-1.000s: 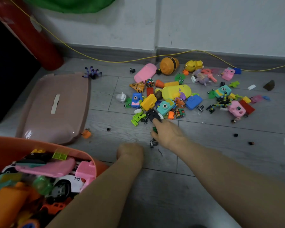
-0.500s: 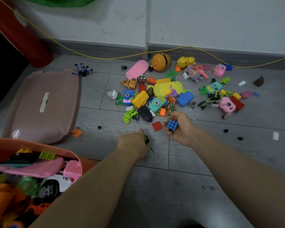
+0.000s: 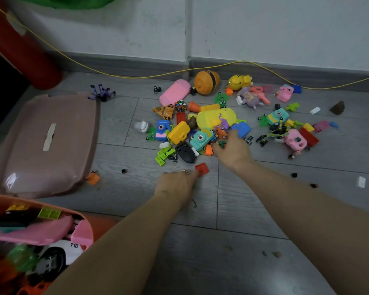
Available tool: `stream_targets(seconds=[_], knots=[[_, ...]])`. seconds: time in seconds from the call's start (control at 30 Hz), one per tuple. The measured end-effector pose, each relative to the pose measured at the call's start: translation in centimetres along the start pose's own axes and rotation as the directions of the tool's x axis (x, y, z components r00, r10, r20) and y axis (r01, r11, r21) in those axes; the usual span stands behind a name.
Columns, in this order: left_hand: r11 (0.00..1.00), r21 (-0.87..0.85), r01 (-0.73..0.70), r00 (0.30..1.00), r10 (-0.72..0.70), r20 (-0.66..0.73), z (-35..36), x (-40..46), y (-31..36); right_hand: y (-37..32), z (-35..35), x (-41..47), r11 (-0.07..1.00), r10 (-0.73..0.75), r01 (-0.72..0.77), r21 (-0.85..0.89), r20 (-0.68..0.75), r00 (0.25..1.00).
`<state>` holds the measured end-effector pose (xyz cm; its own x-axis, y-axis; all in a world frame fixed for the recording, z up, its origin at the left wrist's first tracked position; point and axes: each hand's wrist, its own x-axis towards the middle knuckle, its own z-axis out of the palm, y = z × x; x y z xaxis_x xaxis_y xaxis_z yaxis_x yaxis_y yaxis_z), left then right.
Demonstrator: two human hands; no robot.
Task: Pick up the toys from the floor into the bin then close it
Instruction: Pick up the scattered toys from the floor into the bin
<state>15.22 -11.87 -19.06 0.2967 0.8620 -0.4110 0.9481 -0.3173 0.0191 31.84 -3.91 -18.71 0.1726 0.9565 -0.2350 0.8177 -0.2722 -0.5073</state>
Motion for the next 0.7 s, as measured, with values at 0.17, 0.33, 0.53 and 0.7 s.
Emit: stream_targets(seconds=[0.17,0.33,0.53,0.7], knots=[[0.97,-0.217,0.112,0.992,-0.121,-0.028,-1.1,1.2,-0.8,0.9,1.0,0.8,0.969,-0.102,0.111,-0.222,0.049,0.994],[0.96,-0.255,0.112,0.988,-0.135,-0.072,-2.0,2.3,0.6,1.3,1.4,0.8,0.942,-0.141,0.152,-0.299,0.06,0.988],[0.993,-0.092,0.067,0.996,-0.073,-0.059,-2.2,3.6,1.8,1.9,0.7,0.7,0.9,-0.273,0.314,-0.301,0.169,0.947],[0.999,0.046,0.023,0.999,-0.021,-0.043,-2.0,4.1,2.4,2.7,0.9,0.9,0.86,-0.348,0.4,-0.316,0.211,0.914]])
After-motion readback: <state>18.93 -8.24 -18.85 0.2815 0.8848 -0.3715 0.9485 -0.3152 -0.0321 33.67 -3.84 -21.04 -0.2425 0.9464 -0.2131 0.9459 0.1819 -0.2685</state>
